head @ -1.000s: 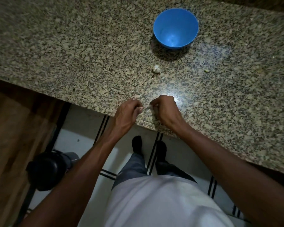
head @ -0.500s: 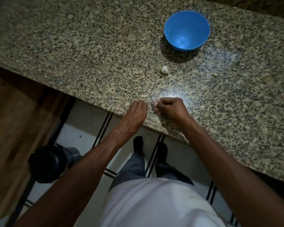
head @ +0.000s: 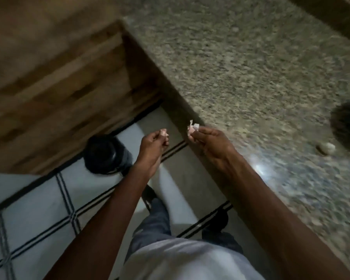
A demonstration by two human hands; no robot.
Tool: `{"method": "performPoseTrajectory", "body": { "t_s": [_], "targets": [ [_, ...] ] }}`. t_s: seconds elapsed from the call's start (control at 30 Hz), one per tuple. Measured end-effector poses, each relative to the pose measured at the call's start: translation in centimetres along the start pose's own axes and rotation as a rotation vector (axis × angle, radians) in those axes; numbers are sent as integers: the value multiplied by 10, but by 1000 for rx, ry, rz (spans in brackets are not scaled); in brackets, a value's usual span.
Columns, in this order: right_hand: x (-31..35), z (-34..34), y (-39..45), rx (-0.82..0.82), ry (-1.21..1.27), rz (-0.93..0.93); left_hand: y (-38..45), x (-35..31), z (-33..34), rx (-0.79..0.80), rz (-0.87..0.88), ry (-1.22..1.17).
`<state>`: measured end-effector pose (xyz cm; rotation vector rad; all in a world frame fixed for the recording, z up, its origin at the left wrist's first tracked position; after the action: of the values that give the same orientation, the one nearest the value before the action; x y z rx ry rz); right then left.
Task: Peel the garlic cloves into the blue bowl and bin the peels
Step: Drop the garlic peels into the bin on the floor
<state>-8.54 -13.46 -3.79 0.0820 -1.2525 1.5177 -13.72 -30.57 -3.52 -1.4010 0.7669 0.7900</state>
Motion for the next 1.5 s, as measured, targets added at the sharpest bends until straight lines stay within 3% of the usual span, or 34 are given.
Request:
{"method": "performPoseTrajectory", "body": {
  "t_s": [0.33, 0.57, 0.83, 1.07, 1.3, 1.5],
  "targets": [
    [-155, 268, 89, 205, -324, 114, 80, -30, -277, -364, -110, -144],
    [-233, 357, 124, 218, -457, 169, 111, -18, -399, -464, -161, -236],
    [-289, 401, 157, 211, -707, 227, 132, 2, -460, -525, -209, -239],
    [-329, 423, 181, 147, -709, 297, 181, 33, -483, -550, -337, -201],
    [-378, 413, 246, 36, -733, 379, 249, 113, -483, -531, -427, -330],
    [-474, 359, 359, 50, -735, 432, 352, 220, -494, -608, -441, -389]
  ]
}}
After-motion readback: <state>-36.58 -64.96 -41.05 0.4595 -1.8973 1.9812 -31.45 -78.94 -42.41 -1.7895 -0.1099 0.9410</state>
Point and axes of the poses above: each hand's wrist, its own y-axis towards the middle knuckle, its own z-axis out of the palm, x = y × z, the point moved 4 cm from there along y, towards the middle knuckle, and after that the axes turned 3 degrees about -x, right-handed, at the moved point
